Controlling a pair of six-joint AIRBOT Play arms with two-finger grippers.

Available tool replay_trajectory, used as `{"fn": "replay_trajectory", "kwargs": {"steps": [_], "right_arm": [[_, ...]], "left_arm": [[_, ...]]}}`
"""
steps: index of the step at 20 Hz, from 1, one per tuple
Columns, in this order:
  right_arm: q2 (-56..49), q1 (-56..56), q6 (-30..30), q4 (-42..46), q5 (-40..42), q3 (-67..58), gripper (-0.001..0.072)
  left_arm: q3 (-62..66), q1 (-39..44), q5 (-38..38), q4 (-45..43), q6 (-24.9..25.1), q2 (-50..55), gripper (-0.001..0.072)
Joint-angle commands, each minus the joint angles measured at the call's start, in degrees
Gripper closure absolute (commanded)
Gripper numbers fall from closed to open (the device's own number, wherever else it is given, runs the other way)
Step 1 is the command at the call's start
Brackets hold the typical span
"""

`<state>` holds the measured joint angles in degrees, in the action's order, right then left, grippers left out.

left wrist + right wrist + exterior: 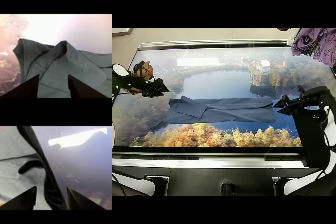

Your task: Fold the clothes and pants, and hang the long-sleeved shirts on hangers.

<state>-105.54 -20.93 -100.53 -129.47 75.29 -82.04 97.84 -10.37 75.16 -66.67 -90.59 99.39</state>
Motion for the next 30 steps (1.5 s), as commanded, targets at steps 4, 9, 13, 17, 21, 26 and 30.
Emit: {"fn": "replay_trajectory", "kwargs": {"steps": [4,9,13,17,21,26,30], "right_arm": [[-3.8,6.7,-1.0,-2.2,-1.1,-0.1,0.0489],[4.5,7.5,5.5,2.5,-0.8,-0.2,0.0684],[15.3,7.5,14.5,12.3,-0.8,-0.2,0.0684],[23.4,7.5,18.1,19.6,0.4,-1.5,0.0684],[27.3,7.5,19.6,24.0,3.7,-7.4,0.0684],[29.4,7.5,19.6,24.1,7.0,-12.9,0.0684],[30.1,7.5,20.0,24.1,9.8,-15.2,0.0684]], "left_arm": [[0.1,0.8,0.3,-2.6,-1.2,-2.4,0.0296],[-0.1,7.2,-2.8,-0.1,-2.5,-1.3,0.0692],[-0.1,18.1,-6.5,9.0,-3.7,3.7,0.0693],[0.0,30.2,-13.9,17.4,-5.5,9.6,0.0694],[0.5,40.2,-23.9,29.3,-5.5,14.5,0.0694],[4.4,48.5,-32.7,41.0,-5.5,21.1,0.0693],[12.3,52.5,-33.7,43.8,-8.0,27.8,0.0694]]}}
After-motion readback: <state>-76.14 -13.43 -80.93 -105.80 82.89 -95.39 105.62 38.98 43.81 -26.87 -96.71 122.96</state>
